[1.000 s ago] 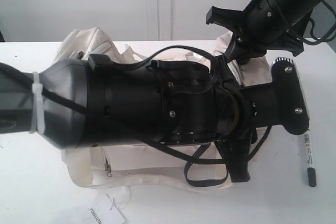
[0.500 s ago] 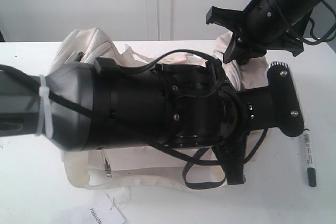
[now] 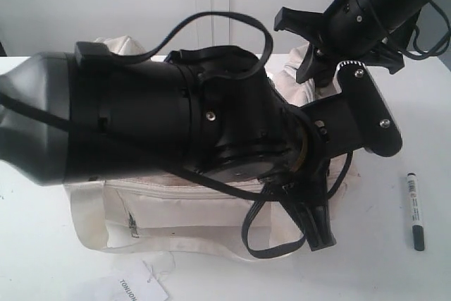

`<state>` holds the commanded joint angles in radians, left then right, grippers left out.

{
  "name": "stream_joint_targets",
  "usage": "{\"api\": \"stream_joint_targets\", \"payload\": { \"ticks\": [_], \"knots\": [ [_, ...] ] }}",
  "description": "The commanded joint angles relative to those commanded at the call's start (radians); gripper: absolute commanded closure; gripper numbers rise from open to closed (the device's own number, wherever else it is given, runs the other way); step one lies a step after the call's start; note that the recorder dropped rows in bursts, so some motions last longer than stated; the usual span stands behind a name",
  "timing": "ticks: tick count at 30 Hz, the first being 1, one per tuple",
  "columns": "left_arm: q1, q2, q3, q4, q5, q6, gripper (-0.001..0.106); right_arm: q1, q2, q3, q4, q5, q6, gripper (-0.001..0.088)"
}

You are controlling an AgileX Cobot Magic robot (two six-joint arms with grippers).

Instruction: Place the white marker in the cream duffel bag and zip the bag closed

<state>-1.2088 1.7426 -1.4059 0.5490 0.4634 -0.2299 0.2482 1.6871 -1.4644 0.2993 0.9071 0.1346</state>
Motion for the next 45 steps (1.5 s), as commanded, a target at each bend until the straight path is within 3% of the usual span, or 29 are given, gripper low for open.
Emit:
{"api": "stream_joint_targets", "payload": {
  "ticks": [19, 30, 37, 45],
  "knots": [
    [0.0, -0.026, -0.003, 0.073, -0.105, 0.027, 0.105, 0.0, 0.0, 0.0, -0.05, -0.015, -0.002, 0.0868],
    [0.0, -0.033, -0.003, 0.004, 0.031, 0.028, 0.105, 0.0, 0.0, 0.0, -0.05, -0.016, -0.004, 0.0868],
    [0.0, -0.033, -0.003, -0.121, 0.048, 0.163, 0.105, 0.0, 0.0, 0.0, -0.05, -0.034, -0.046, 0.0868],
    [0.0, -0.033, -0.003, -0.13, 0.168, 0.192, 0.105, 0.0, 0.0, 0.0, -0.05, -0.048, -0.05, 0.0868]
  ]
}}
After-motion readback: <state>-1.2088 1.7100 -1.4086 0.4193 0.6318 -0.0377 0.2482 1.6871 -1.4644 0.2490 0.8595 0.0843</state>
